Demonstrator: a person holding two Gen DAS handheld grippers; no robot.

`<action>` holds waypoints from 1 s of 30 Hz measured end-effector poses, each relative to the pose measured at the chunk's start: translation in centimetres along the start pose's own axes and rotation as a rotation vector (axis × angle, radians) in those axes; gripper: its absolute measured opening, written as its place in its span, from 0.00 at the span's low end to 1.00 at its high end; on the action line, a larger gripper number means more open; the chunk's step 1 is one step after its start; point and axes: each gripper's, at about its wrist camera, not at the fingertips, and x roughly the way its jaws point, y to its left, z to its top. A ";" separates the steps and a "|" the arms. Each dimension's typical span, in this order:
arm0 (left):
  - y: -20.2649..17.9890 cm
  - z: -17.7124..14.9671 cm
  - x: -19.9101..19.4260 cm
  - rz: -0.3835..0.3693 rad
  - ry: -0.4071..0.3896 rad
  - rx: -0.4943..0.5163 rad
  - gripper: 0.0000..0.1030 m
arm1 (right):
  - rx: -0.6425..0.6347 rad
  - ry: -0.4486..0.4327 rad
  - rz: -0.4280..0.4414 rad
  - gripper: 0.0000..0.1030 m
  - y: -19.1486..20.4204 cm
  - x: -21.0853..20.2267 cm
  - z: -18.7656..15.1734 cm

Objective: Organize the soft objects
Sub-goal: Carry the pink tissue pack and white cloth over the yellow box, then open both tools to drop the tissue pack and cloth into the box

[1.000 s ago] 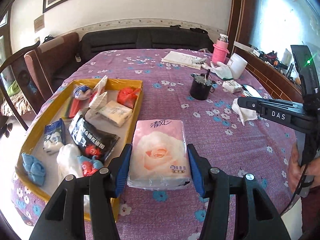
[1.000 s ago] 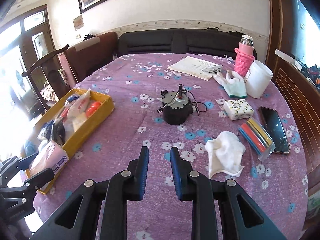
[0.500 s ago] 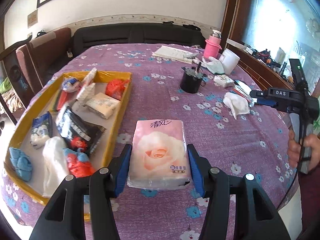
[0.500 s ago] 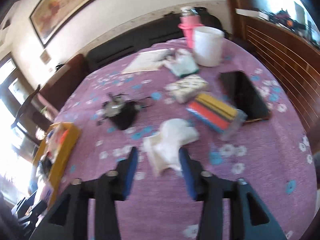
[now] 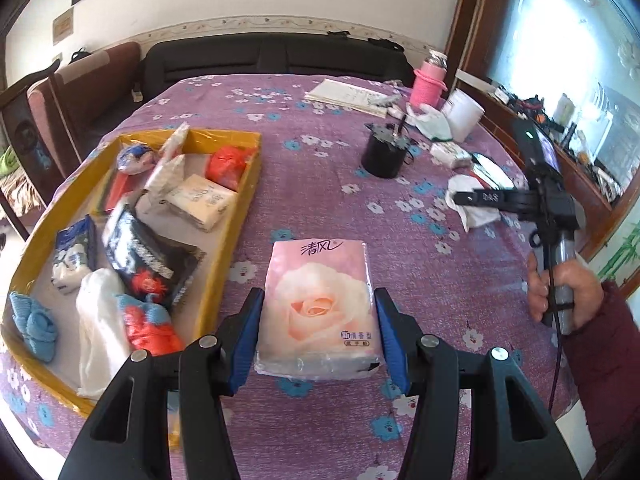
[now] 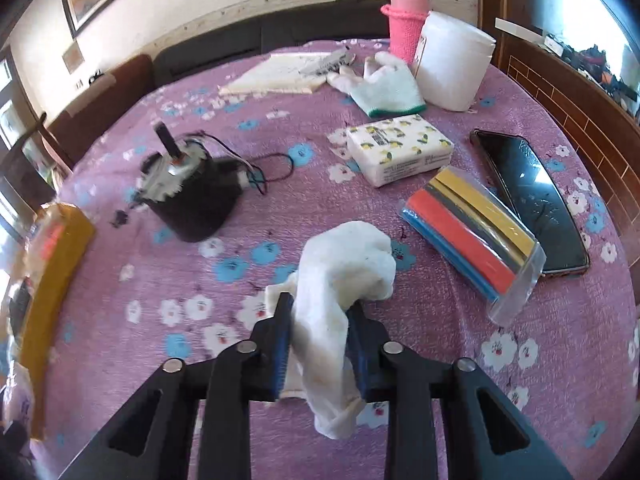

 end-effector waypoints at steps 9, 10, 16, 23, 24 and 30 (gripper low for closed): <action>7.3 1.3 -3.7 0.042 -0.066 -0.125 0.52 | -0.027 -0.077 0.169 0.19 4.4 -5.4 -0.1; 8.7 1.4 -4.2 0.070 -0.074 -0.145 0.52 | -0.051 -0.089 0.192 0.19 5.8 -6.1 -0.2; 15.0 1.8 -5.6 0.168 -0.083 -0.234 0.52 | -0.184 -0.094 0.316 0.20 13.7 -7.9 -0.7; 19.9 4.9 -3.5 0.215 -0.054 -0.259 0.52 | -0.306 -0.058 0.403 0.20 21.5 -7.6 -2.0; 20.4 5.4 -2.9 0.215 -0.045 -0.262 0.52 | -0.318 -0.049 0.412 0.20 22.4 -7.3 -2.1; 22.1 7.9 1.6 0.214 0.023 -0.253 0.52 | -0.374 -0.014 0.422 0.20 27.1 -5.4 -2.1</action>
